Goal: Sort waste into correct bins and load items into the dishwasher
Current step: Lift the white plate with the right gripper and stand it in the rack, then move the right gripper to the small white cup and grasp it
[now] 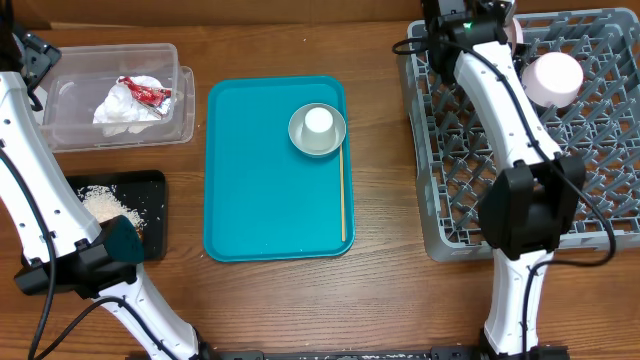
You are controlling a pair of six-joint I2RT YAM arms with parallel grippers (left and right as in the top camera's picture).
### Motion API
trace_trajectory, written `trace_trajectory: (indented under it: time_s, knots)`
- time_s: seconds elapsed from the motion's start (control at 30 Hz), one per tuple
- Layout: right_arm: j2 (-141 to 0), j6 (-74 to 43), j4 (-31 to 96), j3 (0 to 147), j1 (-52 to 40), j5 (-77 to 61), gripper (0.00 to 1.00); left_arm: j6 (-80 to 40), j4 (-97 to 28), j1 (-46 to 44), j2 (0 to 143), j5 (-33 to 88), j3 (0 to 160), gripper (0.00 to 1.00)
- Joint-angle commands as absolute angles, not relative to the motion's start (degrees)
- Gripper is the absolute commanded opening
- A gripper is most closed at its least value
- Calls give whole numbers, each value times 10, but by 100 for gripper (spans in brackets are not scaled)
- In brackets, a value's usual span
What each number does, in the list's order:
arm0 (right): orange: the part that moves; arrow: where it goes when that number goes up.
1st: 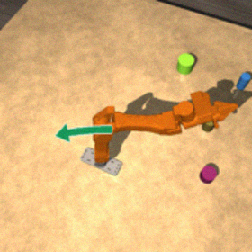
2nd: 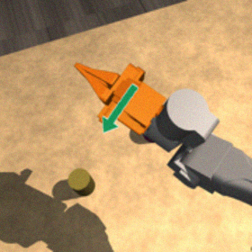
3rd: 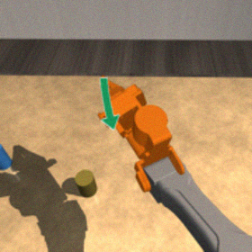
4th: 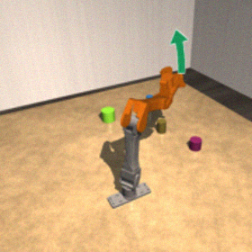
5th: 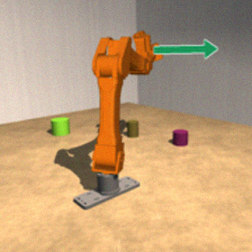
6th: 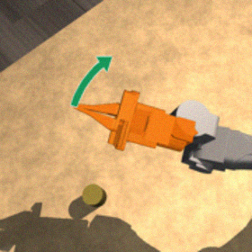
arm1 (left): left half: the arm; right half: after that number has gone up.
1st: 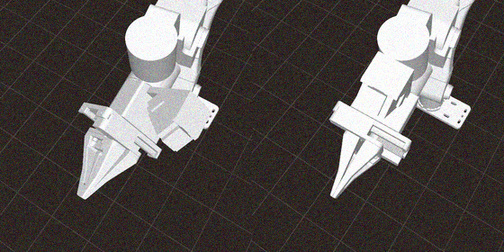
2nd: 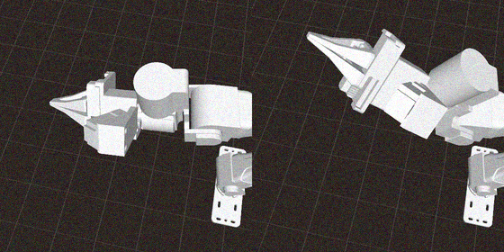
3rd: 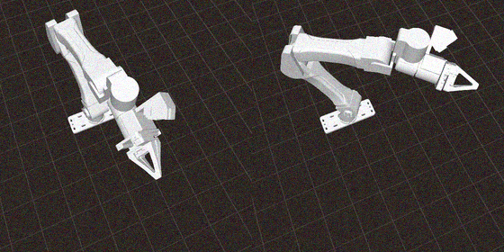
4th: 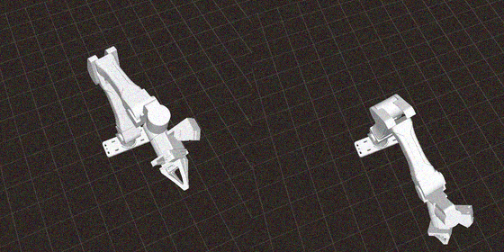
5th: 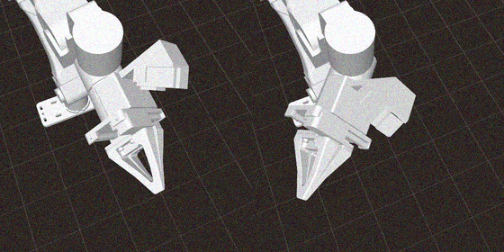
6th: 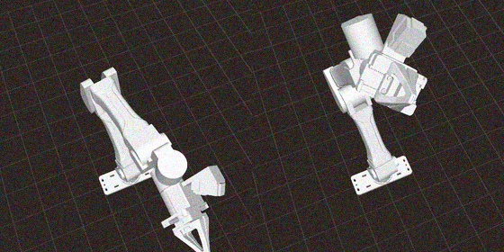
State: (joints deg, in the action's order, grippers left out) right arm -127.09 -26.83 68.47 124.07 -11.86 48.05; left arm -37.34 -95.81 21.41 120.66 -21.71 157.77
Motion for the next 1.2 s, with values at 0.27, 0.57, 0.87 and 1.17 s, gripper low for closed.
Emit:
trace_trajectory:
  time_s: [0.27,0.57,0.87,1.17]
  knots:
    - [-1050,-265,691,1246,-166,36,100,-373,-957,213,1207,-224,1579,100]
    - [-1118,-227,660,1236,-221,-41,100,-373,-957,213,1207,-224,1579,100]
    - [-1259,-223,631,1236,-288,6,100,-373,-957,213,1207,-224,1579,100]
    - [-1328,-225,630,1236,-336,62,100,-373,-958,213,1207,-224,1579,100]
